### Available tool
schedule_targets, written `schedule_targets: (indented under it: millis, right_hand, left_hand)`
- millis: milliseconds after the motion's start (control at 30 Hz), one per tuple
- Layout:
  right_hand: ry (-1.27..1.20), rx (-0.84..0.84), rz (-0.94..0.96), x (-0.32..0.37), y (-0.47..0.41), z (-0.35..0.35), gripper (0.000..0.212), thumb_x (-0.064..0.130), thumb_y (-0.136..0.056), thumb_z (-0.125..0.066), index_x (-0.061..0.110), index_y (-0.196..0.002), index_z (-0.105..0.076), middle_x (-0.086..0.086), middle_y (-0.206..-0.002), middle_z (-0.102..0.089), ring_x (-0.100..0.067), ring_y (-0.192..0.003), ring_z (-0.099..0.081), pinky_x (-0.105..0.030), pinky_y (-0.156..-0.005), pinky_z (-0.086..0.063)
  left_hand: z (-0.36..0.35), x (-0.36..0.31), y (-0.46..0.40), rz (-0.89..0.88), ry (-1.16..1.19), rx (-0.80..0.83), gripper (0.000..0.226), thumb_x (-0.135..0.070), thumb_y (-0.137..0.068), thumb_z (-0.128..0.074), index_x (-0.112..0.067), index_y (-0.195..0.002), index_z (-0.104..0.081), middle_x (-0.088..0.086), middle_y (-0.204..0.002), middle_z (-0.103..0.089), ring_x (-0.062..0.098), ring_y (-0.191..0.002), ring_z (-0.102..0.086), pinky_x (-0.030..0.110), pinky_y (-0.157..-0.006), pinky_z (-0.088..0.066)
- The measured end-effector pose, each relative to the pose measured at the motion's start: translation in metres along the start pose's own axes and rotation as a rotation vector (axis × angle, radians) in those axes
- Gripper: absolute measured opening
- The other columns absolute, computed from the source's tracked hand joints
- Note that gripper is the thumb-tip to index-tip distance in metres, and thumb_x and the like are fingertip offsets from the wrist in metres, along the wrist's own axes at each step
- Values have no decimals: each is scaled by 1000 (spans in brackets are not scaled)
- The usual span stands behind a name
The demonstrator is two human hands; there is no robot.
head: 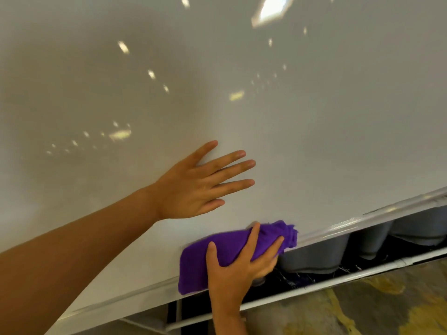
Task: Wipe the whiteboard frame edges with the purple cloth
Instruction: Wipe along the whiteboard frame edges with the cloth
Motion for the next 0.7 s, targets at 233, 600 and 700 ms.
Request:
schedule_targets:
  millis: [233, 600, 700]
  right_hand:
    - [-2, -41, 3, -10, -28, 19, 89, 54, -68, -61, 37, -143, -17, -5, -156, 10, -32, -141, -1, -57, -108, -24]
    - [68, -149, -73, 40, -9, -5, 70, 47, -88, -41, 17, -147, -19, -19, -155, -2, -41, -139, -9, -53, -109, -17]
    - [58, -155, -54, 50, 10, -17, 65, 47, -91, -32, 16, -147, -19, -17, -155, -2, -40, -139, -8, -50, -109, -15]
  left_hand:
    - [-3, 10, 59, 37, 7, 36, 56, -43, -97, -31, -25, -149, -21, 6, -156, -18, 27, -143, -17, 52, -113, -7]
    - [-10, 25, 104, 39, -3, 95, 58, -46, -96, -33, -28, -149, -19, 6, -156, -18, 25, -144, -14, 57, -112, -7]
    - [-10, 26, 111, 34, -9, 79, 58, -47, -96, -31, -28, -150, -17, 5, -157, -16, 25, -145, -13, 57, -113, -5]
Point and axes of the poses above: each hand's wrist, its own y-axis away from the middle knuckle, its own z-axis out of the back of the hand, x = y × z, the point moved 9 cm from there along -y, towards the middle knuckle
